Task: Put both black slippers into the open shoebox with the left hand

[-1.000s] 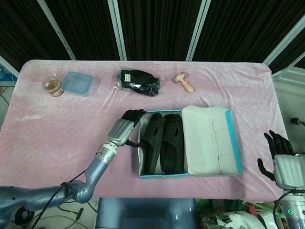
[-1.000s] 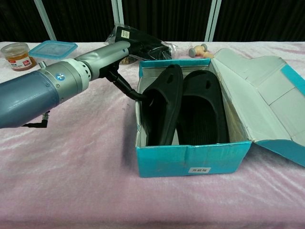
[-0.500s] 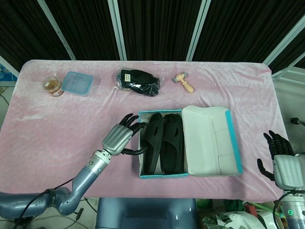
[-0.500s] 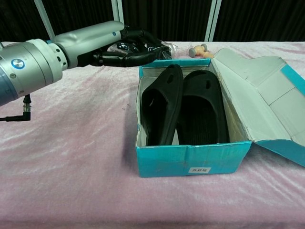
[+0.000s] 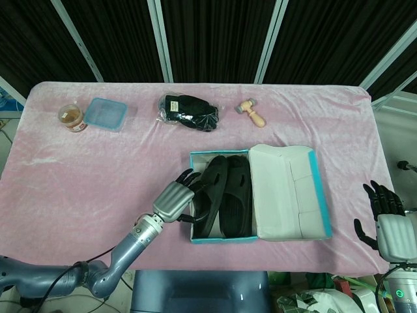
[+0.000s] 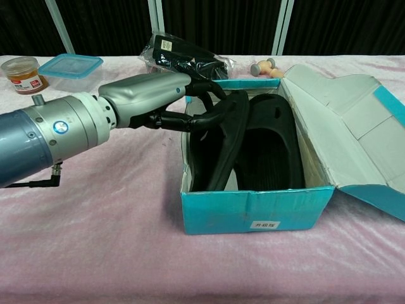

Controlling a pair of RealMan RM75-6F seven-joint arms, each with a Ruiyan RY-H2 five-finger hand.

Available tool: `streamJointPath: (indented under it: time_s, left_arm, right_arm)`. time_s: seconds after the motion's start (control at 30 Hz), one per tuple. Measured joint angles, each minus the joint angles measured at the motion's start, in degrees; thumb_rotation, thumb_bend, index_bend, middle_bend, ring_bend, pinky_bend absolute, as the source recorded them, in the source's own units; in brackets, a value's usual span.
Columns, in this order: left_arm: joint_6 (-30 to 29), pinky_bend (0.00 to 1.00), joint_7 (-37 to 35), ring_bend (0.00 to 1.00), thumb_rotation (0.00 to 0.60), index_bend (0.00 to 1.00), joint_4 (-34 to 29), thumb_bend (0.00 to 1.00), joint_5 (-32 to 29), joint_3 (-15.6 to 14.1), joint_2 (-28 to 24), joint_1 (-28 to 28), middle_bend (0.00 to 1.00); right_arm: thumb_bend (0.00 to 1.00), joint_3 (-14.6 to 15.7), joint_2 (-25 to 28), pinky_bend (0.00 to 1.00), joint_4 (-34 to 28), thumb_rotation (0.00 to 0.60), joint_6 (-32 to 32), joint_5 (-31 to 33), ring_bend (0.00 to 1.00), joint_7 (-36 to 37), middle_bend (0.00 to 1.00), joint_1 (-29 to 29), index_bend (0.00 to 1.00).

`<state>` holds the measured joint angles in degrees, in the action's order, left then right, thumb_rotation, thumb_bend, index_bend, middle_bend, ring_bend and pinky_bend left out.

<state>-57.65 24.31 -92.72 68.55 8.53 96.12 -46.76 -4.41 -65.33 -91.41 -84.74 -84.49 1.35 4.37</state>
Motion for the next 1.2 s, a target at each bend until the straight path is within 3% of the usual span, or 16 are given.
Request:
streamJointPath:
  time_s: [0.23,0.37,0.5,0.63,0.73,0.83,0.97,1.2]
  left_arm:
    - [0.32,0.0,2.24,0.06,0.081,0.11,-0.07,0.28,-1.95,-0.56,-0.02,0.08,0.24]
    - [-1.58,0.0,0.53,0.06,0.077,0.1,-1.16,0.18,-0.49,-0.26,-0.51,0.87,0.22]
    - [-6.4,0.0,-2.69,0.06,0.081,0.06,-2.64,0.08,4.08,-0.19,-1.35,2.76,0.2]
    - [-13.17,0.0,-4.51,0.06,0.088,0.06,-5.13,0.06,8.14,-0.92,-3.87,6.27,0.19]
    - [-19.46,0.0,-4.86,0.06,0.101,0.06,-7.74,0.06,10.21,-2.34,-7.66,10.75,0.19]
    - [-26.24,0.0,-4.83,0.04,0.179,0.06,-10.1,0.06,11.56,-4.81,-12.88,16.77,0.18]
    - [-33.78,0.0,-5.92,0.03,0.192,0.06,-12.07,0.06,12.19,-9.09,-19.93,25.55,0.16]
    - [-39.97,0.0,-12.92,0.03,0.233,0.06,-11.84,0.06,12.25,-14.87,-25.84,35.92,0.15]
  right_arm:
    - [0.36,-0.09,0.05,0.08,0.05,0.6,0.13,0.04,0.0,-0.02,0.02,0.05,0.0]
    - [0.36,-0.35,0.19,0.08,0.06,0.6,0.14,0.17,0.0,0.0,0.02,0.18,0.0]
    - [0.36,-0.83,0.54,0.08,0.09,0.6,0.23,0.39,0.0,0.0,0.02,0.46,0.0]
    - [0.36,-1.36,1.05,0.07,0.55,0.6,0.65,0.69,0.0,-0.34,0.02,1.0,0.0]
    - [0.36,-1.5,1.06,0.06,1.14,0.6,0.95,0.73,0.0,-1.0,0.02,1.33,0.0]
    - [0.36,-1.47,0.7,0.06,1.75,0.6,1.17,0.59,0.0,-1.52,0.01,1.59,0.0]
    - [0.36,-1.18,0.23,0.05,2.22,0.6,1.58,0.36,0.0,-2.34,0.0,1.84,0.0]
    - [0.36,-0.58,-0.09,0.05,1.7,0.6,1.36,-0.59,0.0,-4.11,0.0,1.91,0.0]
